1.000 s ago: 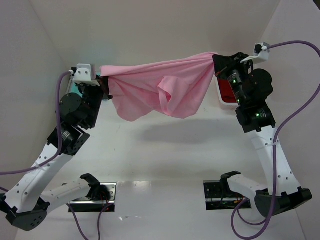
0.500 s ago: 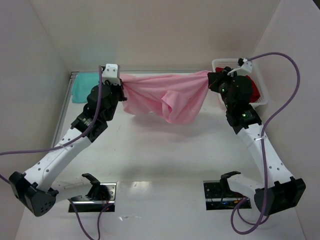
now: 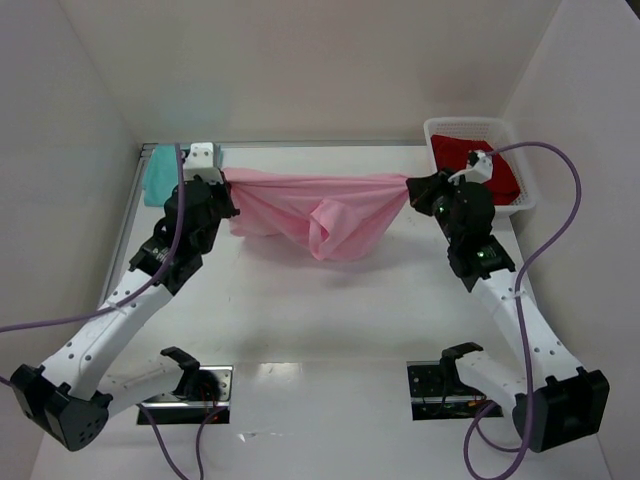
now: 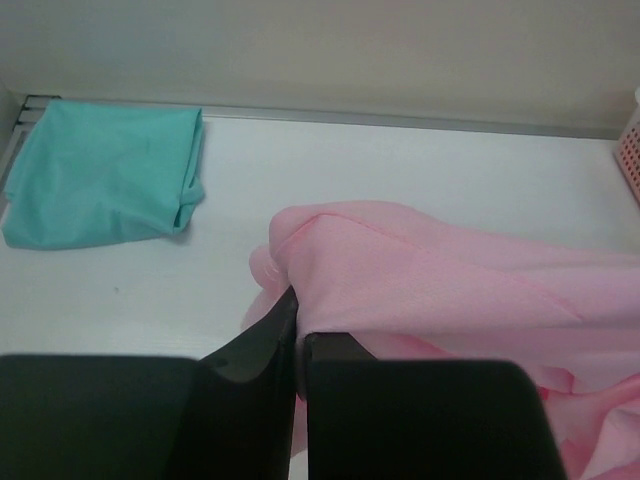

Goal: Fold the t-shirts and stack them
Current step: Move the tshirt to the center of the board

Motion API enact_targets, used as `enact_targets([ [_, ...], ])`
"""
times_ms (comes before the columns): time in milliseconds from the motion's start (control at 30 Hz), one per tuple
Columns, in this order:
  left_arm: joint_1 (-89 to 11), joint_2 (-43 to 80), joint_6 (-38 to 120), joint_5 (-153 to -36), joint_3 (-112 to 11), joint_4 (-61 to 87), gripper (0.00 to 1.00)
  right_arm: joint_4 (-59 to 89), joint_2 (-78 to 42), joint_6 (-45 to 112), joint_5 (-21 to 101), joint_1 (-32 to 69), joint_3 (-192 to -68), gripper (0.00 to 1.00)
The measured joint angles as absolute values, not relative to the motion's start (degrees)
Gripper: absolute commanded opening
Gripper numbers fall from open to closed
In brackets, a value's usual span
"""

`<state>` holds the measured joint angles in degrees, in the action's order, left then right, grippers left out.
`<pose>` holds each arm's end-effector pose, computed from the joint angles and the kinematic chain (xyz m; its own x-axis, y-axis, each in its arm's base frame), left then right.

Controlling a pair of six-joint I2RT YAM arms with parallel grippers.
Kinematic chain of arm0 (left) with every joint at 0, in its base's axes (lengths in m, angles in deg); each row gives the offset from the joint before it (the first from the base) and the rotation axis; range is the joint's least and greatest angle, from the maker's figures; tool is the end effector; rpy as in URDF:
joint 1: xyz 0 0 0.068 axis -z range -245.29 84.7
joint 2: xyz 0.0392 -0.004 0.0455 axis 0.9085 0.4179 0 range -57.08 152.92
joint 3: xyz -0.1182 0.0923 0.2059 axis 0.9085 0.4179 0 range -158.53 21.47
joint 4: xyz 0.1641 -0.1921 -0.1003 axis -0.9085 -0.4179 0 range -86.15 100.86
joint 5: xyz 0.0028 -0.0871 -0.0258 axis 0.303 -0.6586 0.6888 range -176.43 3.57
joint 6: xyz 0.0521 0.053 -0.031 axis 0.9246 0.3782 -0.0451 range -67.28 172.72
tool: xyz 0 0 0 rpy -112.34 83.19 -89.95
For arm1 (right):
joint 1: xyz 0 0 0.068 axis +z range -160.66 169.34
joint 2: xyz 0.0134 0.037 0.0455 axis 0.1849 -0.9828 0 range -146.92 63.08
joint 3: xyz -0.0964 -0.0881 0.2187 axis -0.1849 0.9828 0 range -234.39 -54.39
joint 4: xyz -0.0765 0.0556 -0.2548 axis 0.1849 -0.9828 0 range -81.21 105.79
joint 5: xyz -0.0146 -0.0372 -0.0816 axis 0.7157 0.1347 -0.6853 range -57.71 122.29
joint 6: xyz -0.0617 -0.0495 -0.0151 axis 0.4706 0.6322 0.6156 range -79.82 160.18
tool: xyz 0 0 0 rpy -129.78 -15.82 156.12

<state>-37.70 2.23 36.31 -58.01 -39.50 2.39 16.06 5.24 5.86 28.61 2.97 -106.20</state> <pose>0.2665 -0.1018 0.3758 -0.0975 -0.2293 -0.9685 -0.0407 0.9732 -0.2263 0.2859 0.0647 0.3395 -0.1782 0.5357 -0.8254 -0.0879 0.8268 0.5556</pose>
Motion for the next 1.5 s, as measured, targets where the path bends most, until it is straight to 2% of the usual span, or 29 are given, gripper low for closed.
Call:
enact_targets([
  [200, -37.83, 4.50, 33.54, -59.58, -33.21, 0.92, 0.14, 15.95, 2.64, 5.00, 28.17, 2.95, -102.47, 0.10],
  [333, -37.90, 9.53, 32.49, -60.83, -30.26, -0.32, 0.22, 16.06, -1.52, 5.14, 27.89, 2.95, -101.40, 0.19],
  [367, -37.90, 10.53, 32.31, -60.92, -30.04, -0.43, 0.30, 16.34, -2.37, 5.27, 27.91, 2.95, -101.00, 0.22],
  [400, -37.90, 11.91, 31.83, -60.96, -29.97, -0.54, 0.34, 16.37, -3.13, 5.24, 27.93, 2.95, -100.70, 0.30],
  [467, -37.92, 14.36, 31.53, -61.09, -29.93, -0.63, 0.36, 16.83, -5.03, 5.42, 28.06, 2.95, -100.28, 0.37],
  [567, -38.01, 17.55, 31.33, -61.33, -29.93, -0.67, 0.44, 18.01, -9.56, 6.93, 28.76, 2.91, -100.19, 0.46],
  [600, -38.03, 17.94, 31.33, -61.35, -29.93, -0.65, 0.57, 18.18, -12.31, 7.87, 29.77, 2.91, -100.28, 0.58],
  [700, -38.12, 18.42, 31.33, -61.97, -30.06, -0.22, 0.63, 18.07, -14.32, 9.22, 31.23, 2.91, -100.43, 0.78],
  [733, -38.12, 18.45, 31.37, -62.07, -30.12, -0.08, 0.67, 18.05, -14.83, 9.83, 31.73, 2.91, -100.85, 0.90],
  [833, -38.12, 18.75, 31.33, -62.36, -30.93, 0.31, 0.84, 18.22, -15.59, 11.06, 33.37, 2.88, -102.93, 0.99],
  [967, -38.14, 18.88, 31.42, -62.69, -31.41, 1.10, 0.93, 19.21, -15.07, 11.80, 37.07, 2.88, -103.87, 1.00],
  [1100, -38.09, 18.77, 31.46, -64.00, -31.44, 2.04, 0.98, 20.10, -13.34, 12.00, 39.89, 3.30, -100.74, 1.00],
  [1267, -37.61, 17.66, 31.44, -66.45, -31.44, 2.78, 0.99, 20.67, -13.52, 11.28, 40.91, 8.24, -97.05, 0.93],
  [1333, -37.59, 16.70, 31.44, -67.45, -31.44, 2.95, 0.99, 21.33, -16.36, 10.66, 40.74, 12.30, -97.00, 0.86],
  [1500, -37.50, 15.47, 31.48, -68.57, -31.44, 3.87, 0.99, 21.74, -21.97, 9.13, 39.97, 16.48, -96.85, 0.80],
])
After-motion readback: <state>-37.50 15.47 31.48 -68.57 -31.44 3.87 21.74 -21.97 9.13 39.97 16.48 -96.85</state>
